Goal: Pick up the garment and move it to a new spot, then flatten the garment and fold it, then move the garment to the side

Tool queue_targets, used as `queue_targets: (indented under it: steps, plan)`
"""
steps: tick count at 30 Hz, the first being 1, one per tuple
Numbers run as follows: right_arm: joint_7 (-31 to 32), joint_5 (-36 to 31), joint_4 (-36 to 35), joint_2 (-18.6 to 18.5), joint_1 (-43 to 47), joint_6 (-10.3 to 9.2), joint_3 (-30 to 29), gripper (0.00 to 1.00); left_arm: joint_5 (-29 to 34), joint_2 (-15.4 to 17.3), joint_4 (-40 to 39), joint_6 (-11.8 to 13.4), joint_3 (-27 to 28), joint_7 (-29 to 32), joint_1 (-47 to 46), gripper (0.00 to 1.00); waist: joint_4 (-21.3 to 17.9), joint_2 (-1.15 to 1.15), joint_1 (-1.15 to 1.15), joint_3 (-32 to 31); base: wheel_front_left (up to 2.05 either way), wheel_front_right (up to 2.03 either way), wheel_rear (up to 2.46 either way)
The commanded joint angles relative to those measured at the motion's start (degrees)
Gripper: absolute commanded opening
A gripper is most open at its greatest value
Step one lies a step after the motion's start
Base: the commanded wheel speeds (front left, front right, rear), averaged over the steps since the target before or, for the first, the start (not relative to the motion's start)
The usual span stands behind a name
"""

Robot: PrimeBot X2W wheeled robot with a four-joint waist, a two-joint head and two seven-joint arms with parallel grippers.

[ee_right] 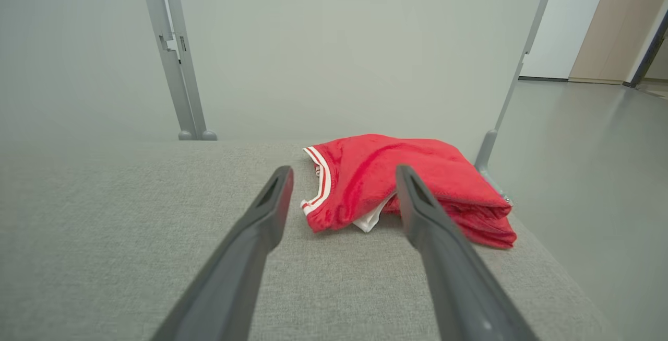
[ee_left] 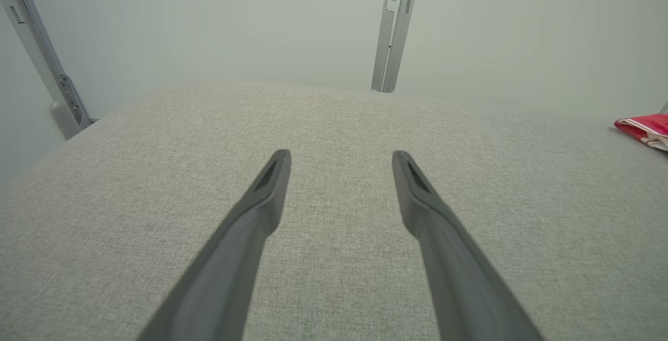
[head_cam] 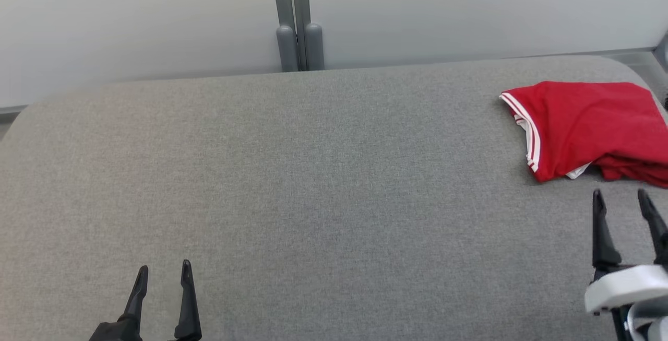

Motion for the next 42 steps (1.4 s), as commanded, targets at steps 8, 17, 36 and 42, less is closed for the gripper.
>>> queue_targets:
  steps: [8,17,36,42]
  plan:
    - [-1.82,-3.30,0.26,4.26,7.63,-0.08,3.21,1.00,0.04,0.15,1.62,-1.14,1.98,-0.14,-0.41,1.00,-0.28,0.00,0.00,-1.71,0.00,0.00,0.00]
    - [-1.84,-4.18,-1.18,6.42,9.49,-0.08,2.79,1.00,-0.21,0.15,2.07,-1.30,2.38,-0.14,-1.87,1.00,0.51,0.00,0.00,-1.41,0.00,0.00,0.00]
    - [-1.85,-4.30,-2.56,7.36,9.62,-0.08,2.68,1.00,-1.24,0.15,5.38,-2.75,1.07,-0.14,-1.98,1.00,-0.27,0.00,0.00,-1.63,0.00,0.00,0.00]
    - [-1.85,-4.37,-2.60,7.43,9.59,-0.08,2.93,1.00,-1.30,0.15,5.98,-2.80,1.11,-0.14,-1.83,1.00,-0.89,0.00,0.00,-1.91,0.00,0.00,0.00]
